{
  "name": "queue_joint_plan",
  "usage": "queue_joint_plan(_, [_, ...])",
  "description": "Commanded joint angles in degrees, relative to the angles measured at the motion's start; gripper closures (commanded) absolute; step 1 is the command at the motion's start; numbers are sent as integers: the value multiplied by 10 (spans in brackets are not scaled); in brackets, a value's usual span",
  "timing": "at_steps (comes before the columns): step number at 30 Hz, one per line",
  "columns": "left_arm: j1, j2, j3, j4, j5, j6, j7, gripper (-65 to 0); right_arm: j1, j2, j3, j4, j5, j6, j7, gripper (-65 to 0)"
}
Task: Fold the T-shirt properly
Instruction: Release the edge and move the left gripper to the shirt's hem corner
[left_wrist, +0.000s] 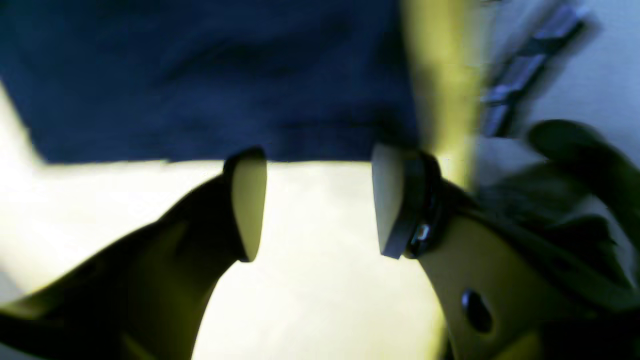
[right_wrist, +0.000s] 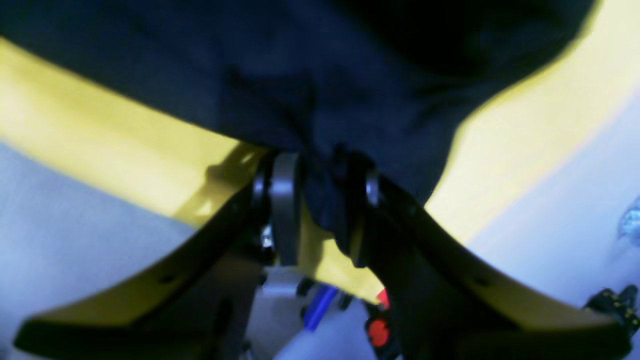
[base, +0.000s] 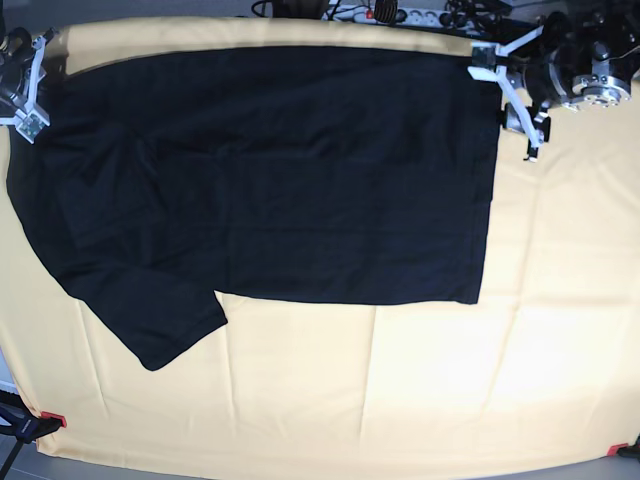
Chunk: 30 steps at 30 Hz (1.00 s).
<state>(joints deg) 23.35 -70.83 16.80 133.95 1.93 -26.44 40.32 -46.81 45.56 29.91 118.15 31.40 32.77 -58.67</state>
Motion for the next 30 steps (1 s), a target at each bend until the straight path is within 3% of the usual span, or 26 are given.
queue_joint_plan(1, [-3,-12,-6,10,21,41,-2,-347,2,11,17,15,-1,-13,17,-183])
queue_joint_plan(3, [-8,2,-9,10,59,141,7,-347,2,11,32,25,-1,-41,45,-183])
queue_joint_plan(5, [-26,21,-9,10,64,207,20,-347,2,11,39,27,-1,-56,66,-183])
queue_joint_plan(12, [-108,119,-9,-26,64,306,-2,-347,2,11,39,27,-4,-66,78,-183])
queue_joint_plan(14, [-136,154,-9,-59,64,318,-15,-347,14,10,39,26,-24,-91,85,-194])
queue_joint_plan(17, [-175,194,-9,-115,45,323,-22,-347,33,10,39,26,-49,-112,72,-279])
queue_joint_plan(21, [-200,217,-9,-163,18,309,-24,-347,31,9,39,26,-24,-95,42,-298])
queue_joint_plan(30, [-204,216,-9,-167,21,303,-26,-347,24,10,39,26,23,-35,-126,-298])
